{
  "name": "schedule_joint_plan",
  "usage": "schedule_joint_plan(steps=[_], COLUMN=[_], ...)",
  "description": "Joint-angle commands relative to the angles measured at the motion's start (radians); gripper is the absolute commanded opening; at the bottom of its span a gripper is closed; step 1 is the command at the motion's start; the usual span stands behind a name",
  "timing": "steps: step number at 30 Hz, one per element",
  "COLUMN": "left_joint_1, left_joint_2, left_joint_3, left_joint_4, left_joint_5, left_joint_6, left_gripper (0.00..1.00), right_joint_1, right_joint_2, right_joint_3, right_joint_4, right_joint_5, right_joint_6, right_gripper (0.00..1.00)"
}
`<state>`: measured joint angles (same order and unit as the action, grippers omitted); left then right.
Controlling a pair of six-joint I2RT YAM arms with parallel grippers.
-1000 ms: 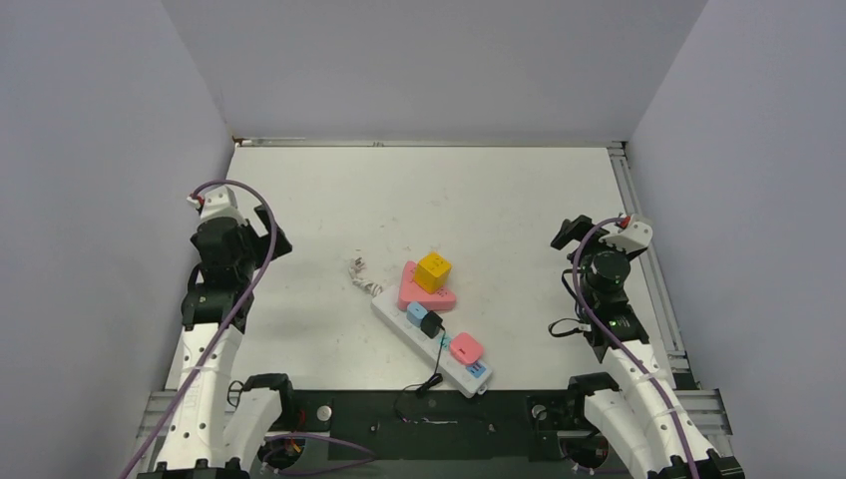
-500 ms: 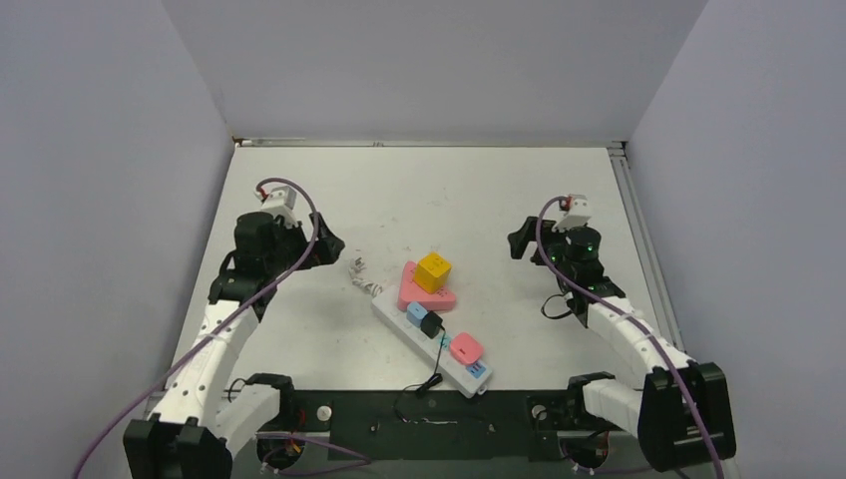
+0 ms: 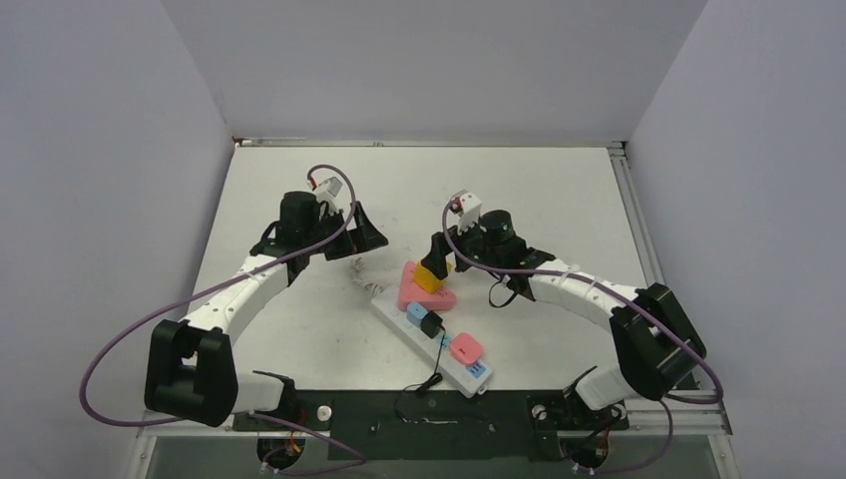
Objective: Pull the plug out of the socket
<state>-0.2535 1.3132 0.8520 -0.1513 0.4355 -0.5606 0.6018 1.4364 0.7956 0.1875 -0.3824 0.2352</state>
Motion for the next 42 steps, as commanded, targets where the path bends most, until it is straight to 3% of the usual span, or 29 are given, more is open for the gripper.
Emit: schedule_joint_plan(steps=[1,14,18,25,30,34,39,42], left_joint_1=[-0.001,0.000,-0.002,-0.007,-0.011,-0.026,-0.058,-0.074], left_joint_2=[0.010,0.066,0.084,0.087,0.097,0.115,0.150,0.175], left_joint_3=[0.014,-0.011,-0.016,-0.019,-0.019,-0.016,-0.012,-0.012], left_joint_4=[-0.048,-0.120,-0.116,-0.111,-0.113,-0.113,-0.111,-0.095], left_joint_5=[0.030,0.093,0.113,0.097,0.088,0.096,0.113,0.140], left_joint_6=[0.049,0.079,0.072,0.068,0.069,0.067,0.064,0.053], left_gripper=[0.96,0.96,0.96,0.96,0.96,0.96,0.96,0.96], right_joint_1=[0.015,0.068,0.069,0.069,0.070,0.090,0.161,0.189], right_joint_2=[0.072,0.150,0.155,0.175,0.146,0.061,-0.035,-0.062], right_joint_3=[0.069,0.077,0.057,0.073,0.038,-0.036,-0.124,-0.149], right_joint_4=[-0.022,-0.043,-0.025,-0.024,0.033,0.117,0.188,0.197], right_joint_5=[0.031,-0.045,-0.040,-0.059,0.008,0.202,0.501,0.601], right_joint_6=[-0.059,-0.096,-0.086,-0.069,-0.032,0.017,0.050,0.053], right_gripper=[0.90,0.90,1.00,0.70,0.28,0.06,0.05,0.05])
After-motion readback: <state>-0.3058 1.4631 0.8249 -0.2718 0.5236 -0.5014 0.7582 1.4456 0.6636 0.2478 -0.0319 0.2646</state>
